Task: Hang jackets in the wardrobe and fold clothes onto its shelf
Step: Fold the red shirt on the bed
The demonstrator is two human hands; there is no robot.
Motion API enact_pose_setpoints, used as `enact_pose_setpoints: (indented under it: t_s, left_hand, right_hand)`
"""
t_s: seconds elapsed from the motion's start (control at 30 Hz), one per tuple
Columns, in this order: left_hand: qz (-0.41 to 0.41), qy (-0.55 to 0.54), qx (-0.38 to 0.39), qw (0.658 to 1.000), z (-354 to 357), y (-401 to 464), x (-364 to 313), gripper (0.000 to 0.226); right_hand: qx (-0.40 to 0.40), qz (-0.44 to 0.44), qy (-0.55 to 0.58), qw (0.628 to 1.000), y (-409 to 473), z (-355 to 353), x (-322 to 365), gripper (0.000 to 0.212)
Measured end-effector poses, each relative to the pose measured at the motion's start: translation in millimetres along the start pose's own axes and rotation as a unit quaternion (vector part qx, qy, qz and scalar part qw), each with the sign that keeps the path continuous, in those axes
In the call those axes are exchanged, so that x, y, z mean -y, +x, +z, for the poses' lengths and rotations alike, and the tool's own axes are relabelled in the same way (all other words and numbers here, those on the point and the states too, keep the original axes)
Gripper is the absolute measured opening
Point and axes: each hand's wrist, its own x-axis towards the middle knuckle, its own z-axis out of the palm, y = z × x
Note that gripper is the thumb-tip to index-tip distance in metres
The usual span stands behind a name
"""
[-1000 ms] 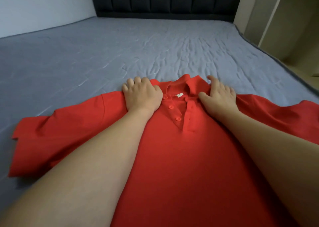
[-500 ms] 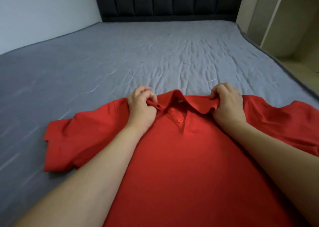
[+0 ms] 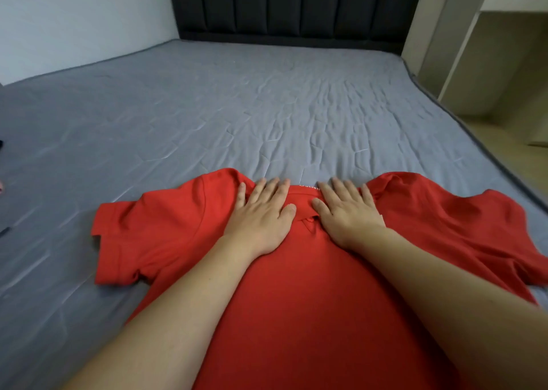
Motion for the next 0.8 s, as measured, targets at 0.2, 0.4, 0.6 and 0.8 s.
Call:
enact_pose_setpoints:
  t_s: [0.2, 0.4, 0.6, 0.8]
  left_hand:
    - [-0.116, 0.053, 0.042, 0.991, -9, 4, 35, 0.069]
    - [-0.176, 0.072, 0.047, 0.981, -40, -57, 103, 0.069]
    - [-0.239, 0.018, -0.218, 0.946, -56, -129, 125, 0.062]
    - [-0.369, -0.267, -0.168, 0.874, -91, -133, 150, 0.054]
  right_hand:
    - [0.018, 0.029, -0.02, 0.999, 9, 21, -13, 0.068]
    - [0.095, 0.086, -0.078, 0.989, 3, 6, -4, 0.063]
    - [0.169, 0.116, -0.099, 0.974, 27, -38, 56, 0.056]
    - [0.164, -0.077, 0.135, 0.974, 49, -45, 206, 0.055]
